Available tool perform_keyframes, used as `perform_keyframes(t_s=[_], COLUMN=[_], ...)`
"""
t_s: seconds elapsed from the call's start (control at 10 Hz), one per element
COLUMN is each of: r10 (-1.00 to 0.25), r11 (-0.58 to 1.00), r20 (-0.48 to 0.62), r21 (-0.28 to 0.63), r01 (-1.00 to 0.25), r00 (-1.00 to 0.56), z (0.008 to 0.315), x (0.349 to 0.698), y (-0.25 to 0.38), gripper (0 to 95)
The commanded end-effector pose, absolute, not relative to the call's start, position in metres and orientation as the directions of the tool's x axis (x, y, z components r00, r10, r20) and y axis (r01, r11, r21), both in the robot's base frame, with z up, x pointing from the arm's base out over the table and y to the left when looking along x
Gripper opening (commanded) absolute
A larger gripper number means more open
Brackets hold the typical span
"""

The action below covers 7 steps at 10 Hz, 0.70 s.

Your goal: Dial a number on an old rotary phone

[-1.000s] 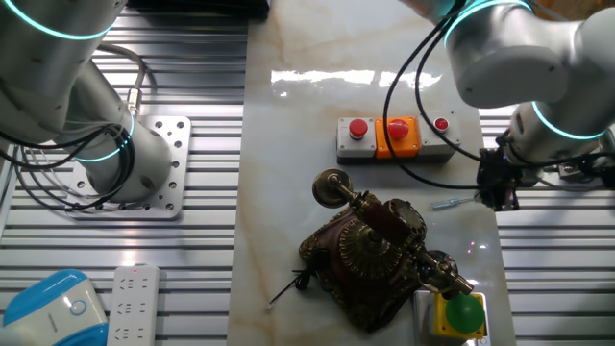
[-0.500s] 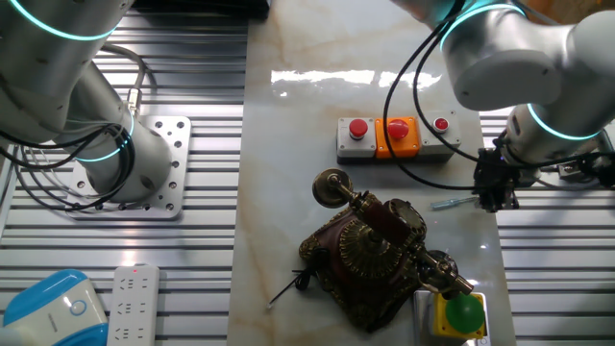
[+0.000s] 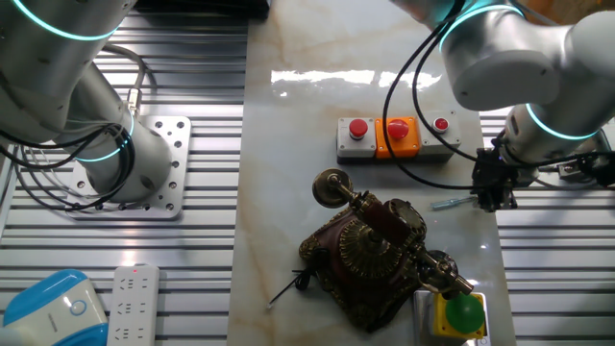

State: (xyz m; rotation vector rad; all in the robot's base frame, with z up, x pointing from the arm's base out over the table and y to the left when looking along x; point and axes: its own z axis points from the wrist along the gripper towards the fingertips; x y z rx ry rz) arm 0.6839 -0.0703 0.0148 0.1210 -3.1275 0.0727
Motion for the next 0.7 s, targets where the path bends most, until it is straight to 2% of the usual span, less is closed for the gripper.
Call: perform_keyframes(t_s=[0.1, 0.5, 0.6, 0.7], r10=[-0.077, -0.072, -0.072, -0.072], r11=[0.996, 0.996, 0.996, 0.996], r20=[0.015, 0.02, 0.02, 0.02], r21=[-0.045, -0.042, -0.043, -0.043], r01=[-0.077, -0.073, -0.073, -0.072], r00=[-0.997, -0.997, -0.997, -0.997], z=[0.0128, 0.0108, 0.0097, 0.0085], x=[0.6844, 0.6844, 0.6843, 0.6842], y=[-0.0706, -0.0699, -0.0699, -0.07], gripper=[19.0, 19.0, 0.0, 0.0])
